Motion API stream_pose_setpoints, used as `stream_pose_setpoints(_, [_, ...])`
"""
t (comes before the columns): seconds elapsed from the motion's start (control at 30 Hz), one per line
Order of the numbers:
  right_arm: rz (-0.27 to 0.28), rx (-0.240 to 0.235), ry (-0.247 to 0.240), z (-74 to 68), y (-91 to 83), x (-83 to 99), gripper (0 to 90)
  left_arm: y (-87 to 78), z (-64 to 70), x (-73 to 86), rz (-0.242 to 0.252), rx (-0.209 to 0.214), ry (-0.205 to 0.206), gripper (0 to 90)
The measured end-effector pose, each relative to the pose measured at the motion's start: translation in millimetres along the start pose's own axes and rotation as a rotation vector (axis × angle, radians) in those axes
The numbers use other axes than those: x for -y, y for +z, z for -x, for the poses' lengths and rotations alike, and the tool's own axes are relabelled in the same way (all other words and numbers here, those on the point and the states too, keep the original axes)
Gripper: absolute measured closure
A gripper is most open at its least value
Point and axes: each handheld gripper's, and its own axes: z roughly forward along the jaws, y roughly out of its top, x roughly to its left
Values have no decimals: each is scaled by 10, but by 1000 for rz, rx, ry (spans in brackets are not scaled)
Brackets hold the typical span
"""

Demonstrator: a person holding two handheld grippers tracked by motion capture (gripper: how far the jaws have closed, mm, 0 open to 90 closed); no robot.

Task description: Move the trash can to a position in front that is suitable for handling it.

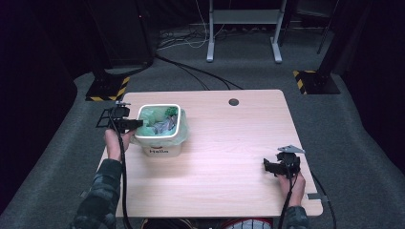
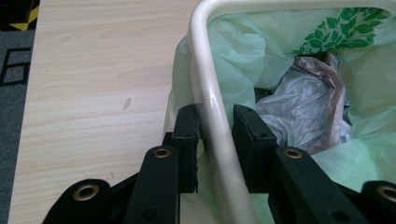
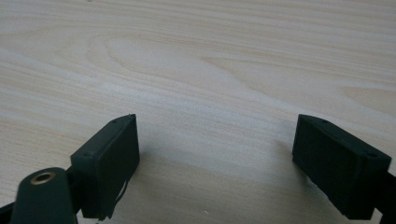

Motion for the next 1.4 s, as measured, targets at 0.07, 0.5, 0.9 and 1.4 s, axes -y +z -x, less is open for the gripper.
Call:
stream_pose_setpoints(0.07, [-1, 0, 0, 0, -1, 0, 138, 3, 14, 0, -1, 2, 2, 713])
stream_pose_setpoints(0.5, [-1, 0, 1, -1, -1, 0, 138, 8, 64, 1, 0, 10, 7, 715])
stream_pose_setpoints(0.9, [-1, 1, 1, -1, -2, 1, 138, -8, 115, -2, 12, 9, 11, 722])
stream_pose_setpoints(1.4, [-1, 0, 0, -1, -2, 1, 139, 27, 105, -1, -6, 26, 10, 725])
